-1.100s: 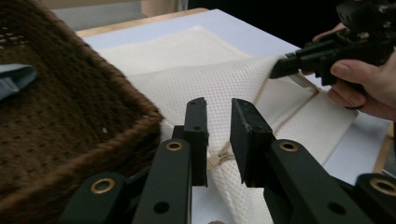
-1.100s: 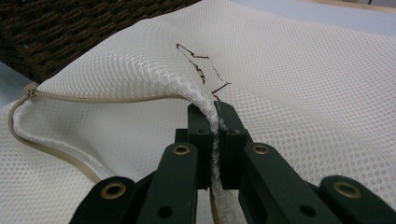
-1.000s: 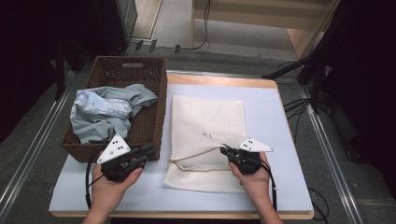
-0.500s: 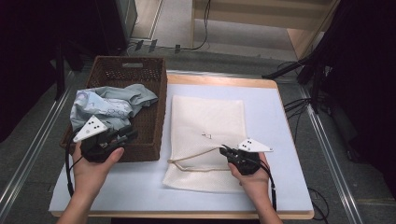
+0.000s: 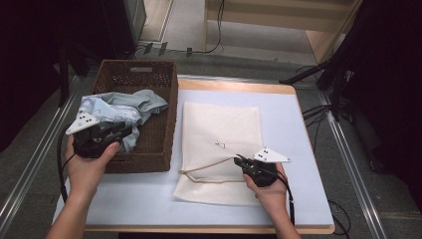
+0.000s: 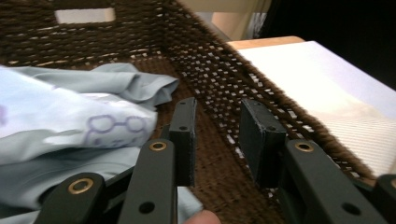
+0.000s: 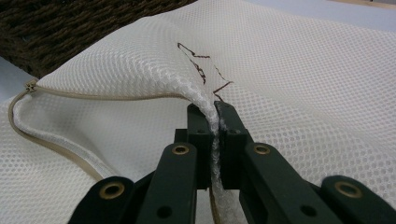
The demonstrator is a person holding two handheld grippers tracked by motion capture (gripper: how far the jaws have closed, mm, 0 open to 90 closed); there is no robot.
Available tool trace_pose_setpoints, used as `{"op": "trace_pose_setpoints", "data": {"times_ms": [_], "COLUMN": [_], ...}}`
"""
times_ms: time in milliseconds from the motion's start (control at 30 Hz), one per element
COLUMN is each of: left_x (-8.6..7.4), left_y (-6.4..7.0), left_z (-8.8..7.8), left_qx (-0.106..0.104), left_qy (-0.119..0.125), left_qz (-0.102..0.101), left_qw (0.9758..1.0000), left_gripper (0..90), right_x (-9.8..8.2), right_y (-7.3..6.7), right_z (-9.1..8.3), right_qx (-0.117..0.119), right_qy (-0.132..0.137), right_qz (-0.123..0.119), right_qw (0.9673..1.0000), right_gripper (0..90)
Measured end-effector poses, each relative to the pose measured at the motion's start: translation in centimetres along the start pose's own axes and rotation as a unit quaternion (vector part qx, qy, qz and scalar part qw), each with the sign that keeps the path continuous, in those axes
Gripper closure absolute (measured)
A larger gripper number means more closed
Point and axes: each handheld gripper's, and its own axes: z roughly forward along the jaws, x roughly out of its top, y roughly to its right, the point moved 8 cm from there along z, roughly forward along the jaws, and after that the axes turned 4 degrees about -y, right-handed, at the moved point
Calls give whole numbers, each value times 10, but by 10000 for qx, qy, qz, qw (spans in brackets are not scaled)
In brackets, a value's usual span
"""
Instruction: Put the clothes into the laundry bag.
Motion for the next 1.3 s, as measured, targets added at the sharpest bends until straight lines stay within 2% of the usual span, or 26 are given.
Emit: {"op": "trace_pose_setpoints", "data": {"times_ms": [133, 167, 267, 300, 367, 400, 433, 467, 600, 633, 667, 700, 733, 900, 1033, 1133, 1300], "left_x": [1, 2, 1, 1, -2, -2, -5, -5, -8, -8, -8, -8, -8, -7, -9, -11, -13], "left_y": [-8, -18, -33, -33, -46, -46, -54, -54, -71, -71, -80, -83, -83, -102, -114, -118, -120], "left_z": [-2, -7, -14, -14, -19, -19, -22, -22, -33, -33, -38, -39, -39, -52, -52, -49, -39], "left_qx": [103, 200, 331, 331, 462, 462, 596, 596, 768, 768, 860, 894, 894, 1241, 1360, 1369, 1350], "left_qy": [11, 31, 77, 77, 64, 64, 32, 32, 102, 102, 146, 171, 171, 322, 295, 268, 48], "left_qz": [-36, -159, -335, -335, -387, -387, -386, -386, -487, -487, -581, -622, -622, -715, -854, -971, -1000], "left_qw": [9999, 9997, 9989, 9989, 9982, 9982, 9975, 9975, 9958, 9958, 9945, 9939, 9939, 9892, 9866, 9855, 9858], "left_gripper": [653, 649, 648, 649, 649, 649, 648, 648, 648, 650, 652, 653, 653, 644, 620, 612, 653], "right_x": [0, 0, -1, -1, -1, -1, -1, -1, -2, -2, -2, -2, -2, -2, -3, -3, -4], "right_y": [0, 0, 0, 0, 0, 0, 0, 0, 0, 0, 0, 0, 0, 0, 0, 0, 0], "right_z": [0, 0, 0, 0, 0, 0, 0, 0, 2, 2, 1, 1, 1, 2, 2, 2, 3], "right_qx": [-1, -3, -1, -1, -2, -1, -1, -1, 3, 3, -6, -5, -5, -5, 10, 9, 13], "right_qy": [-8, -9, -18, -23, -23, -23, -22, -22, -33, -33, -40, -39, -39, -44, -57, -52, -71], "right_qz": [-15, -13, -18, -23, -21, -23, -16, -16, -19, -19, -17, -11, -11, -18, -19, -12, -14], "right_qw": [10000, 10000, 10000, 10000, 10000, 10000, 10000, 10000, 10000, 10000, 10000, 10000, 10000, 10000, 10000, 10000, 10000], "right_gripper": [866, 866, 867, 866, 867, 867, 867, 867, 867, 867, 867, 867, 867, 866, 867, 867, 867]}}
